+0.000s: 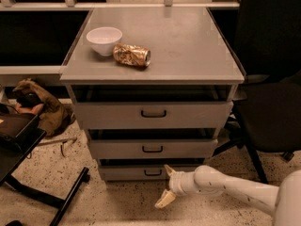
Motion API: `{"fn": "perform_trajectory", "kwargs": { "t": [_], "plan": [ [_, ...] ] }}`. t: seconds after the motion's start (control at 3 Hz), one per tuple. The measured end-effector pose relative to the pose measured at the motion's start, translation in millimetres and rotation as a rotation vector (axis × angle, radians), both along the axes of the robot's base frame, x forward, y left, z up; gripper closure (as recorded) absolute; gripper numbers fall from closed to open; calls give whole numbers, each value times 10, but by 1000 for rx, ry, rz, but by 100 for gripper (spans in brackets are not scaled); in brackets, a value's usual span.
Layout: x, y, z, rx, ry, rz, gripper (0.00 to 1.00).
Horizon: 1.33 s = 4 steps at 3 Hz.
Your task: Open bottom drawer
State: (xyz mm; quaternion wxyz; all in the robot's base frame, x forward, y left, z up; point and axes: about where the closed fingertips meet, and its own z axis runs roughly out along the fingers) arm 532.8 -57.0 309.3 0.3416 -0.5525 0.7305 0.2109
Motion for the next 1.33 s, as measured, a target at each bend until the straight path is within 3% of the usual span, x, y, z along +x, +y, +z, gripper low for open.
{"fn": "perform_trajectory", "kwargs": {
  "t": [0.67,1.33],
  "plan": [
    [422,-6,-776,33,-64,-37,0],
    [641,-44,-1114,18,-124,-86,0]
  ]
}}
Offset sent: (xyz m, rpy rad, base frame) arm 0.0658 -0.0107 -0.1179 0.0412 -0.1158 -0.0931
